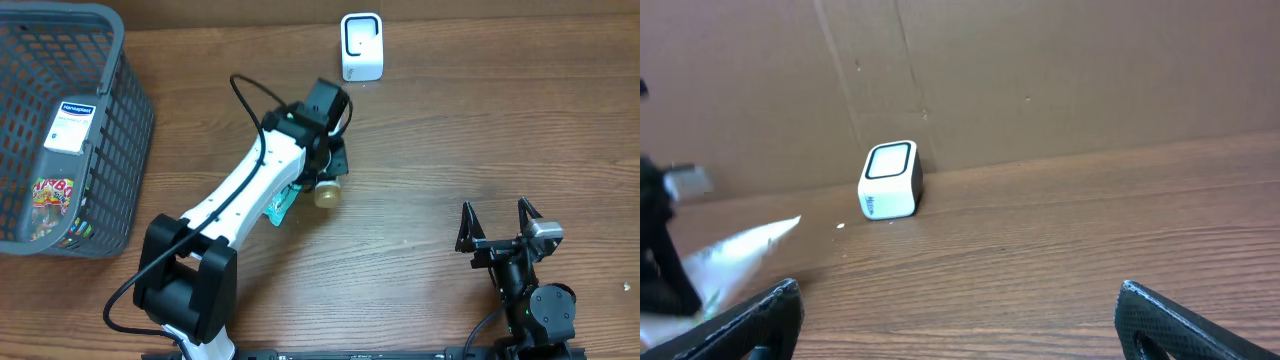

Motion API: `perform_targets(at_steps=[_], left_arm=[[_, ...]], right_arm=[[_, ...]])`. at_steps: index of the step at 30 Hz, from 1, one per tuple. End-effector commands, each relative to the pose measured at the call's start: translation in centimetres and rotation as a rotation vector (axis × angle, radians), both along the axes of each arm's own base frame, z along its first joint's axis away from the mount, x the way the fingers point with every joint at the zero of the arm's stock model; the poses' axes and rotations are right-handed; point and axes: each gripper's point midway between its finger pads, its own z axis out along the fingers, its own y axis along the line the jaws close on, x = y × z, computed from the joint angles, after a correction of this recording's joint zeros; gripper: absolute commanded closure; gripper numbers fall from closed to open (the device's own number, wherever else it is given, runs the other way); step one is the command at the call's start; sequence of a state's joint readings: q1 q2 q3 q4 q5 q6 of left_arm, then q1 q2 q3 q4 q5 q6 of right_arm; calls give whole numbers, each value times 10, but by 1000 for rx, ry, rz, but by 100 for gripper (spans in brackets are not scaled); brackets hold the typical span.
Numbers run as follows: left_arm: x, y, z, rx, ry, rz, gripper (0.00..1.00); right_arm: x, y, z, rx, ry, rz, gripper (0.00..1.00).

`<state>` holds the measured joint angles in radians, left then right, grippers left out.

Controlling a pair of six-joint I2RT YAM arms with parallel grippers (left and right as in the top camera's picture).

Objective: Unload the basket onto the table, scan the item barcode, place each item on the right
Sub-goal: 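Lift the white tube out and set it beside the wipes pack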

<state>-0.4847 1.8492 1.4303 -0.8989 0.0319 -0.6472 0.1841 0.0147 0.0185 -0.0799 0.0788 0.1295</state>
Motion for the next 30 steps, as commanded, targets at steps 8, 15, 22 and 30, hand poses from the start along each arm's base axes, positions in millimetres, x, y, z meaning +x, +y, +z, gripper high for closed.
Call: perform_targets(at_steps=[8, 15, 22, 30], left_arm=[[-18, 14, -38, 31, 18, 63, 96], [-14, -13, -34, -43, -33, -130, 83], [-4, -27, -25, -99, -82, -199, 5], [59, 15, 123, -51, -265, -168, 11]], right_arm=[[0, 0, -2, -3, -4, -3, 0], [0, 0, -2, -3, -4, -3, 0], [0, 0, -2, -3, -4, -3, 0], [0, 0, -2, -3, -4, -3, 0]])
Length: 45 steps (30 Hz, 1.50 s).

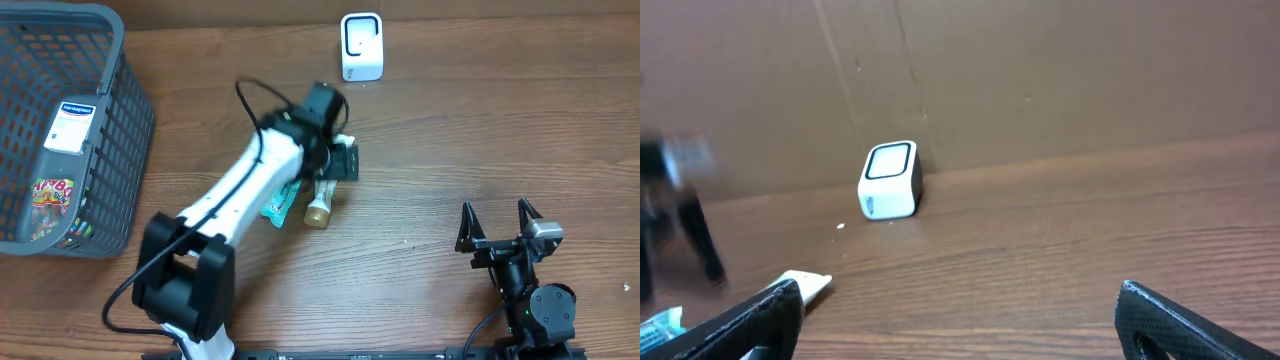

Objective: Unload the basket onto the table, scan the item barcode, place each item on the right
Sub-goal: 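Lift the white tube out and set it beside the wipes pack, then reach the left gripper into the basket and grasp the Haribo candy bag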

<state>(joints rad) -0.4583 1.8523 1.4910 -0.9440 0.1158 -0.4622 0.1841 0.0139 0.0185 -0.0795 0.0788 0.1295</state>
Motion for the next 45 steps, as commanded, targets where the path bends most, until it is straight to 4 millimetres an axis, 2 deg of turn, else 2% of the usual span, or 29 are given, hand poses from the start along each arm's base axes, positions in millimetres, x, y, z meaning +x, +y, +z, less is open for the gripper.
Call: perform_targets(at_steps=[1, 4, 6, 8, 11, 13, 15, 17, 19, 26, 32, 36, 42, 45], left_arm=[[64, 32, 135, -22, -307, 26, 11], [82, 73, 216, 6, -481, 80, 7], [87, 107, 260, 40, -584, 148, 4], [87, 142, 295, 78, -672, 207, 2], [84, 199, 327, 152, -755, 305, 0], [80, 239, 333, 206, -763, 394, 0], [73, 286, 330, 273, -743, 503, 0], [65, 327, 321, 314, -705, 590, 0], [54, 357, 308, 337, -649, 659, 0], [7, 433, 241, 401, -369, 858, 0], [-20, 465, 158, 389, -124, 920, 3], [-36, 477, 104, 339, -20, 976, 3], [-54, 493, 46, 321, 41, 1011, 2], [-56, 496, 17, 333, 47, 945, 1]], right_arm=[[0, 0, -2, -3, -3, -3, 0], [0, 0, -2, -3, -3, -3, 0], [0, 0, -2, -3, -3, -3, 0], [0, 0, -2, -3, -3, -3, 0], [0, 0, -2, -3, -3, -2, 0], [0, 0, -2, -3, -3, -3, 0], [0, 0, -2, -3, -3, -3, 0], [0, 0, -2, -3, -3, -3, 0], [0, 0, -2, -3, -3, -3, 0], [0, 0, -2, -3, -3, -3, 0], [0, 0, -2, -3, -3, -2, 0], [0, 0, -2, -3, -3, -3, 0], [0, 0, -2, -3, -3, -3, 0], [0, 0, -2, -3, -3, -3, 0]])
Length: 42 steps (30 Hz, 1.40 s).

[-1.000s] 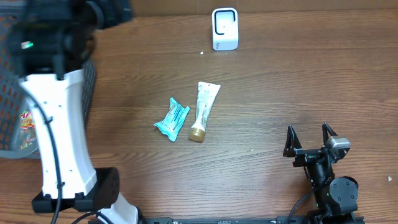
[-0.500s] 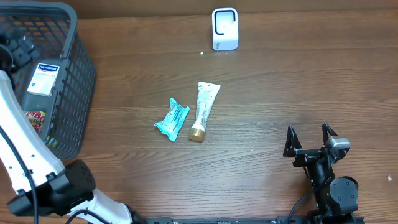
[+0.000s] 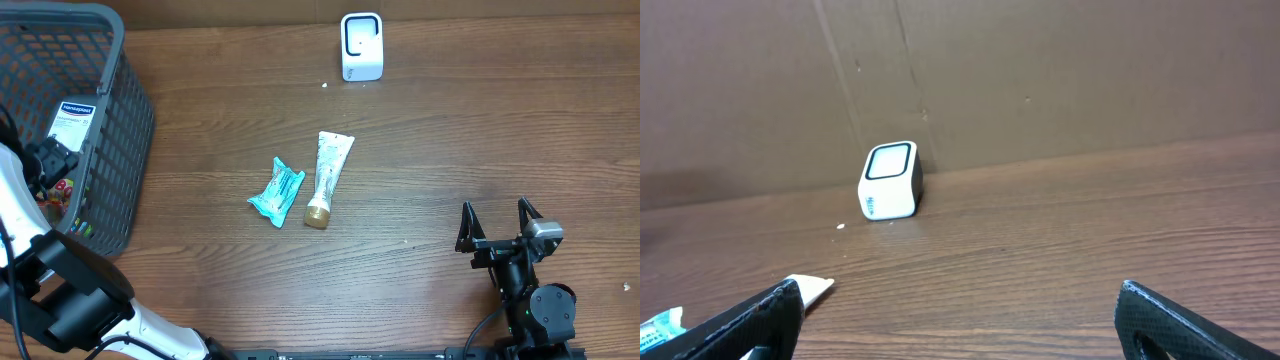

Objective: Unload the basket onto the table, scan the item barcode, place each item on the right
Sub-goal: 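Reach the left gripper into the basket and grasp the Haribo candy bag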

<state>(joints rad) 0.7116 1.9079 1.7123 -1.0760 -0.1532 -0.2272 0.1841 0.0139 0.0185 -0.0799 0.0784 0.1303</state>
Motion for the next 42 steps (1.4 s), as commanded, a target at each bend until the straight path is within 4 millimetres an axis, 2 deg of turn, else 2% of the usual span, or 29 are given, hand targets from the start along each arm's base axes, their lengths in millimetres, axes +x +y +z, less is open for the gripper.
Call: perform_targets(at_steps=[1, 5, 11, 16, 20, 24, 31, 35, 37, 39, 40, 41, 42], left_arm=[[-10, -5, -34, -22, 50, -92, 1], [-13, -9, -66, -13, 73, -166, 0], [-17, -2, -88, 39, 77, -153, 0], [-16, 11, -88, 107, 78, -134, 0], [0, 20, -70, 163, 55, -190, 0], [5, 23, -63, 181, 56, -221, 0], [-6, 26, -71, 168, 83, -206, 1], [-13, 27, -90, 137, 118, -204, 3], [-17, 28, -102, 123, 151, -200, 8], [-20, 26, -114, 101, 179, -202, 27], [-22, 24, -118, 92, 188, -204, 43], [-22, 24, -118, 88, 191, -204, 64], [-22, 23, -118, 88, 190, -204, 77]], right_arm=[[0, 0, -2, -4, -3, -3, 0], [0, 0, -2, -4, -4, -3, 0], [0, 0, -2, -4, -3, -3, 0], [0, 0, -2, -4, -3, -3, 0], [0, 0, -2, -4, -4, -3, 0], [0, 0, -2, -4, -3, -3, 0], [0, 0, -2, -4, -3, -3, 0], [0, 0, -2, -4, -3, -3, 0], [0, 0, -2, -4, -3, -3, 0], [0, 0, -2, -4, -3, -3, 0], [0, 0, -2, -4, -3, -3, 0], [0, 0, -2, -4, -3, -3, 0], [0, 0, -2, -4, -3, -3, 0]])
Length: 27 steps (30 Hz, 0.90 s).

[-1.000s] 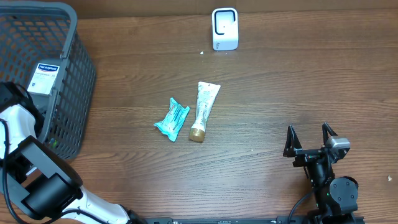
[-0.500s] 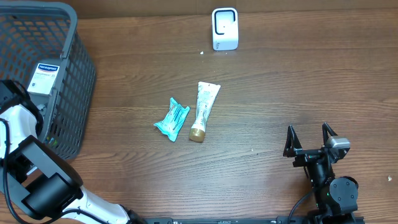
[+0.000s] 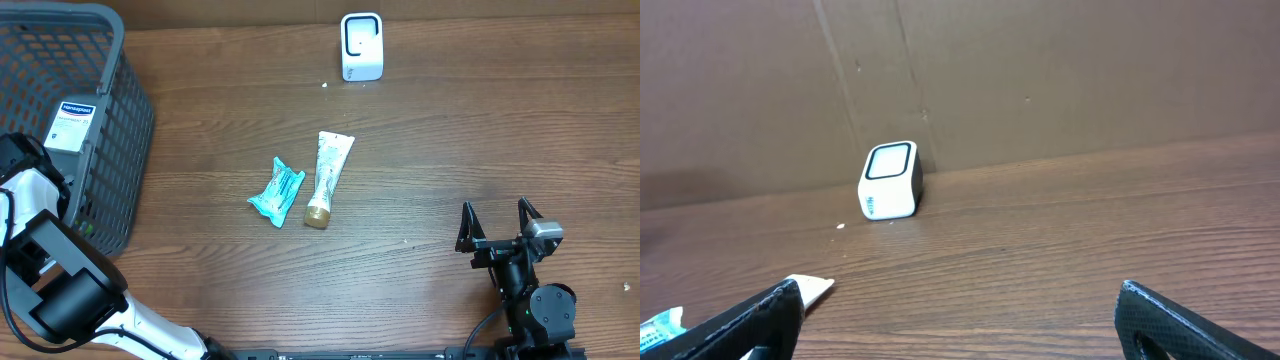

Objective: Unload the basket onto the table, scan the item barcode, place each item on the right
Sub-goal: 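Reach the left gripper into the basket and grasp the Haribo candy bag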

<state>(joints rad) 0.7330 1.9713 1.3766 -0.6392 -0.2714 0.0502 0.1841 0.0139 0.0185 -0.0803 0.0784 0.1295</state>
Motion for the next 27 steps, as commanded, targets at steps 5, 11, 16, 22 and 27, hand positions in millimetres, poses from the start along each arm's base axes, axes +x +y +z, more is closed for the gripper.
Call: perform_targets(at_steps=[5, 11, 16, 22, 27], left_arm=[[-9, -5, -13, -55, 50, 20, 96], [17, -17, 36, -151, -101, 50, 96], [43, -27, 120, -190, -266, -4, 96], [54, -47, 238, -97, -459, -74, 96], [60, -103, 319, -51, -618, -222, 96]], right_arm=[[0, 0, -2, -3, -3, -3, 0], [0, 0, -2, -3, -3, -3, 0], [0, 0, -2, -3, -3, -3, 0], [0, 0, -2, -3, -3, -3, 0], [0, 0, -2, -3, -3, -3, 0]])
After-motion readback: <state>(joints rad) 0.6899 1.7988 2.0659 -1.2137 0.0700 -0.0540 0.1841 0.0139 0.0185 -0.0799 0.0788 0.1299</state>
